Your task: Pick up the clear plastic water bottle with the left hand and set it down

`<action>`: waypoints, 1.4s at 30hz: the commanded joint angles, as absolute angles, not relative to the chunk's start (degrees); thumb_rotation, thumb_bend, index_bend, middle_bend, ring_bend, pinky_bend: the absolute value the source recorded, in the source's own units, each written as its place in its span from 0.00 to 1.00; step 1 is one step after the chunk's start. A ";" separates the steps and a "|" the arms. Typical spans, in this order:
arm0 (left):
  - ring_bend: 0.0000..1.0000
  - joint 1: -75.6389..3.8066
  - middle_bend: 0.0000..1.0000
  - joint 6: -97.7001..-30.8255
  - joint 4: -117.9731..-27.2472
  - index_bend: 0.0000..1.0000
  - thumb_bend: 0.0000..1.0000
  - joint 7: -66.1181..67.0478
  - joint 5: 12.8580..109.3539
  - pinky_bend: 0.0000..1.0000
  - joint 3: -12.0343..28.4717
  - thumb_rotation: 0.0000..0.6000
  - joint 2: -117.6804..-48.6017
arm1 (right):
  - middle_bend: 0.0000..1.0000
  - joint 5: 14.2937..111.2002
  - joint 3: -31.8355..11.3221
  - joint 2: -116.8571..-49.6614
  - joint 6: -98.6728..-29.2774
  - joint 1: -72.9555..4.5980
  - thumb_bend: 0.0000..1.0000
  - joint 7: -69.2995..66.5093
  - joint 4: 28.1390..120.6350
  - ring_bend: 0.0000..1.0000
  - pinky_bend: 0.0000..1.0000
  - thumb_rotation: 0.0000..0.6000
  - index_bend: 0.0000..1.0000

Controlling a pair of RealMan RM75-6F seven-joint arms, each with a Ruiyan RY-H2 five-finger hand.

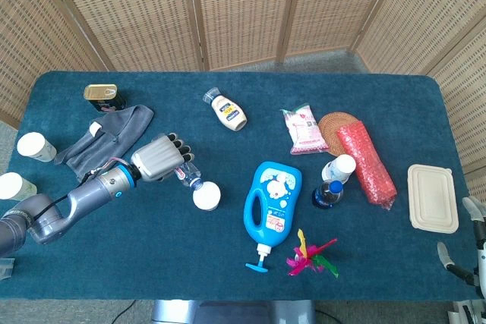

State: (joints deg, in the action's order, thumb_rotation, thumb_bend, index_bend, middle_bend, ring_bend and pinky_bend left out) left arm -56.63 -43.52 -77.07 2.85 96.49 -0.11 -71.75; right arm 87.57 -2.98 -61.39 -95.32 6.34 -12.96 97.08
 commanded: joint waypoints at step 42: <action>0.40 -62.52 0.38 -40.18 -77.44 0.31 0.64 13.59 99.19 0.43 -1.64 1.00 -70.28 | 0.05 87.14 -3.24 -62.17 -95.75 7.33 0.38 -15.47 94.99 0.00 0.00 1.00 0.00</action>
State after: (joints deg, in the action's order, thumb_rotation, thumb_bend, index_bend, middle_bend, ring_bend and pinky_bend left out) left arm -62.50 -40.19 -77.43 13.56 99.17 -1.62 -70.30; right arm 87.15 -3.24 -62.17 -95.76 7.32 -15.47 94.99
